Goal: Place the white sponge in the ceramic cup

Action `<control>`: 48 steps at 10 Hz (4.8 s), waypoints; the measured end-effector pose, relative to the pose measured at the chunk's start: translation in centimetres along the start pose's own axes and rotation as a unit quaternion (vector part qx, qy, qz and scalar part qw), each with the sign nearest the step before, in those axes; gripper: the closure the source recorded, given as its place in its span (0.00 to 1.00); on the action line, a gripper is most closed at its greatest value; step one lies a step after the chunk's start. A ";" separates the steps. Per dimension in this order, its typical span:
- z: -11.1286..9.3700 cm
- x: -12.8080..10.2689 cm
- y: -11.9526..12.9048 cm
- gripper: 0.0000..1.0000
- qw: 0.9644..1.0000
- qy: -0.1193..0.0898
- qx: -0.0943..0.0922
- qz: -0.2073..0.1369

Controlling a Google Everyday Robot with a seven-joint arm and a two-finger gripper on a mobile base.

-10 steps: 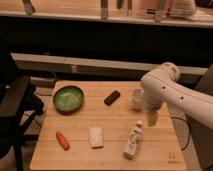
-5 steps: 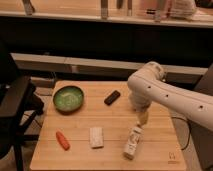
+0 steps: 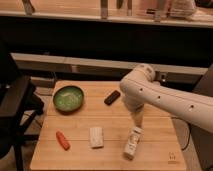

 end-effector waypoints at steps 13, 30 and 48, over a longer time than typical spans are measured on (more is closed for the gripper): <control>2.0 -5.2 -1.7 0.20 0.990 -0.022 -0.003 -0.140; 7.1 -11.6 -2.0 0.20 0.959 -0.043 -0.005 -0.281; 14.4 -17.1 0.4 0.20 0.933 -0.085 -0.007 -0.350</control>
